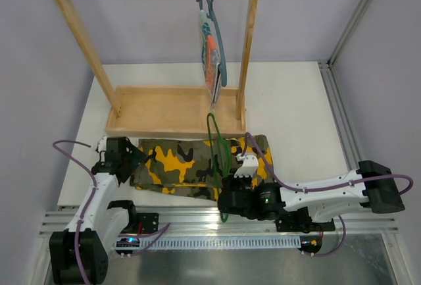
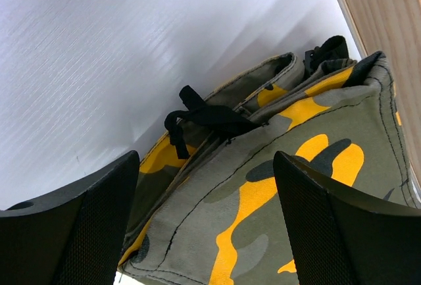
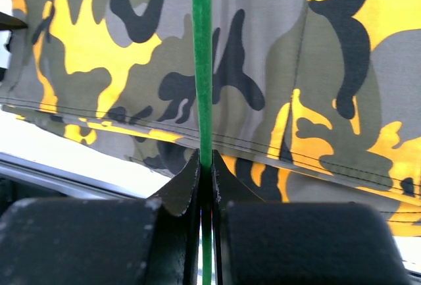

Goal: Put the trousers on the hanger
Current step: Place trousers on hanger

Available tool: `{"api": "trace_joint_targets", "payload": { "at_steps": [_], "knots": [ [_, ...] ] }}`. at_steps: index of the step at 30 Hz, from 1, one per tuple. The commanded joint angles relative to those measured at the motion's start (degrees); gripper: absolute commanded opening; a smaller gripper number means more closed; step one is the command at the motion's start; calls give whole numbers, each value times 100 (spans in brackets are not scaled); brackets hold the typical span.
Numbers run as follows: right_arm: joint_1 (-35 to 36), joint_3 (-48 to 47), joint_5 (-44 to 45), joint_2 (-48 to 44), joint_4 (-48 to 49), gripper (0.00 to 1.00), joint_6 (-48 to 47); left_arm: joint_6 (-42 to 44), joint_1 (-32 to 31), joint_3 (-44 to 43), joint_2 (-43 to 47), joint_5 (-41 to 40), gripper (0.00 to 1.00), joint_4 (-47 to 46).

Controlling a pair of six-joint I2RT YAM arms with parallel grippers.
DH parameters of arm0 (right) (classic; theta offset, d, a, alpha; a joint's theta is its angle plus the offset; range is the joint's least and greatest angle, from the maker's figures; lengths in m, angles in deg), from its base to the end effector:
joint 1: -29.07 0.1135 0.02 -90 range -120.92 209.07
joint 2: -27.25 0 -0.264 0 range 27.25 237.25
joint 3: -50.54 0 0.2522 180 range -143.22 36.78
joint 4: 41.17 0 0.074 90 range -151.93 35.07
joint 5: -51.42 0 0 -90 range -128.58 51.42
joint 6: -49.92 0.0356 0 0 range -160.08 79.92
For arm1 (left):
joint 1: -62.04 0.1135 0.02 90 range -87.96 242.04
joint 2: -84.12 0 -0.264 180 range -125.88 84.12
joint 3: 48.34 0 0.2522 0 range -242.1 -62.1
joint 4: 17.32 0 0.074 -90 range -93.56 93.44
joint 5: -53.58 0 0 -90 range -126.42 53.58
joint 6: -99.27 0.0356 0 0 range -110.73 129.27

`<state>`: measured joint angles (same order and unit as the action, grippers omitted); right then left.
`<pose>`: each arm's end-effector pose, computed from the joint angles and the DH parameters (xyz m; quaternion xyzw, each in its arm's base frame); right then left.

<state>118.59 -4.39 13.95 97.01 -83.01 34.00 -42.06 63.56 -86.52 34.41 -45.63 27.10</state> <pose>0.0301 0.2248 0.2167 0.0104 0.8684 0.1941 0.4563 0.1573 0.0099 0.1740 -0.4452 0.8430 -0.0533 0.2970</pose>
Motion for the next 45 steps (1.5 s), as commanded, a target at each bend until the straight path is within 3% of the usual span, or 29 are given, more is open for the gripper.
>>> {"api": "trace_joint_targets", "payload": {
  "at_steps": [1,10,13,22,29,35,42,45],
  "knots": [
    [13,-339,363,-15,321,4,140,-193,15,105,190,-72,82,-147],
    [5,-498,539,934,-682,4,2101,-607,15,333,348,305,75,-226],
    [5,-278,451,847,-454,4,2005,-265,15,89,217,377,75,-262],
    [5,162,389,469,-32,4,1654,114,15,-625,-513,-748,83,433],
    [5,153,389,390,-23,4,1504,132,6,-265,-636,7,75,-42],
    [5,179,380,363,-5,4,1468,202,15,-212,-671,122,56,-86],
    [5,197,328,372,57,4,1460,290,6,-291,-689,86,0,-60],
    [5,153,328,416,92,4,1407,387,15,-484,-680,34,0,63]
  ]
}}
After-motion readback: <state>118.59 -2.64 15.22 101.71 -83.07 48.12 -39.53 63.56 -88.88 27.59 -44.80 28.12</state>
